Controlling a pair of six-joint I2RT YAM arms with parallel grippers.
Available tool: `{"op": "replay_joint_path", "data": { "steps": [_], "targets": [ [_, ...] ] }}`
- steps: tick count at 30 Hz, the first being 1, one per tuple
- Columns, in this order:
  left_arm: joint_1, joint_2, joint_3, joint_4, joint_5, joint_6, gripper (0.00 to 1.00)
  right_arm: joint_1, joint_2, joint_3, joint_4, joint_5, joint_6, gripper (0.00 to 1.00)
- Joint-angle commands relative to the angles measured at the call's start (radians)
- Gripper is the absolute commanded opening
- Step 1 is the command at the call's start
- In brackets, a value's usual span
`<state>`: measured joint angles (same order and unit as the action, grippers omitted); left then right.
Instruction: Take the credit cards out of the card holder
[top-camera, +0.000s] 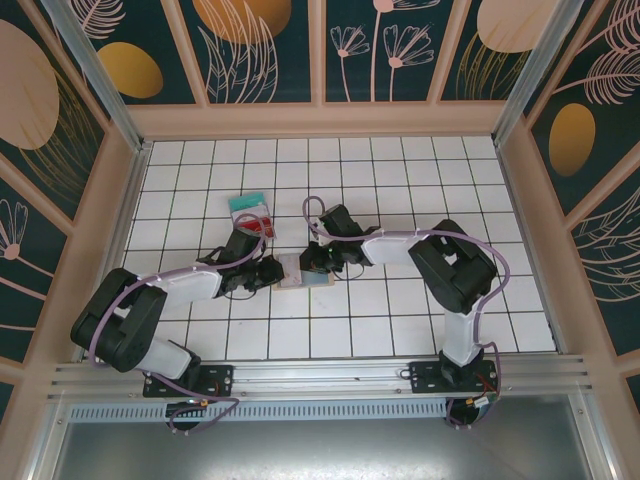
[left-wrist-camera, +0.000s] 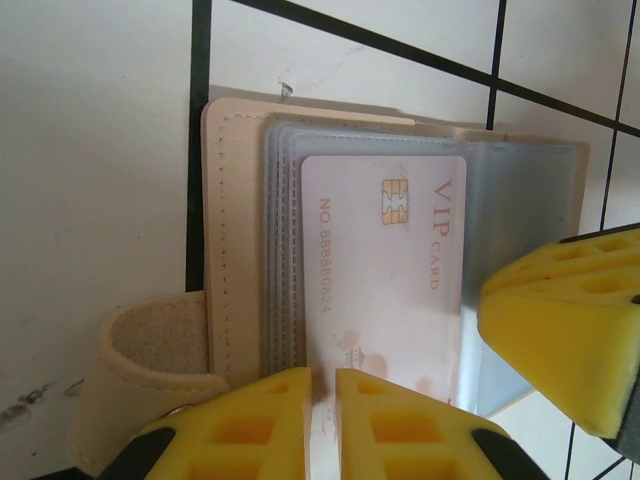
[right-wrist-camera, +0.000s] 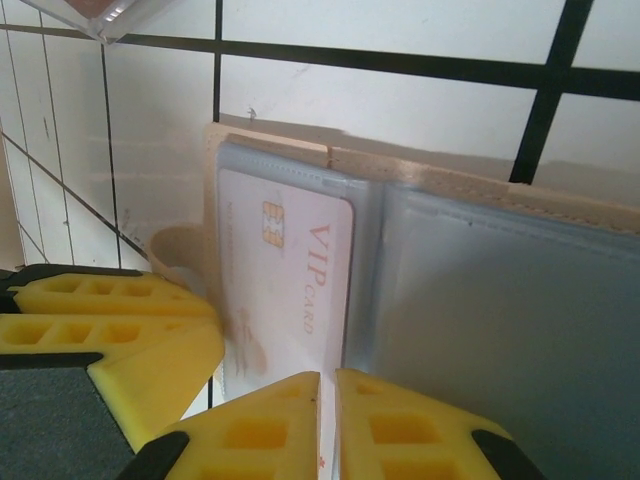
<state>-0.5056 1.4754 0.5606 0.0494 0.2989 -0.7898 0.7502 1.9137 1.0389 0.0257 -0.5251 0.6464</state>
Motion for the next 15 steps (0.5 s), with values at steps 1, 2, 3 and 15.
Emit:
{"op": "replay_joint_path", "data": {
  "steps": [1,2,3,15],
  "targets": [
    [0.005,0.014,-0.018,0.007,0.009,-0.010,0.16,0.009,0.022,0.027,-0.003,-0.017,0.013,0.13],
    [0.004,0.014,-0.019,0.008,0.011,-0.009,0.16,0.009,0.026,0.026,0.001,-0.022,0.014,0.13],
    [0.004,0.014,-0.020,0.010,0.012,-0.011,0.16,0.009,0.028,0.027,0.004,-0.025,0.013,0.13],
    [0.004,0.019,-0.019,0.017,0.022,-0.017,0.16,0.014,0.048,0.034,0.011,-0.047,0.010,0.15]
  ]
}}
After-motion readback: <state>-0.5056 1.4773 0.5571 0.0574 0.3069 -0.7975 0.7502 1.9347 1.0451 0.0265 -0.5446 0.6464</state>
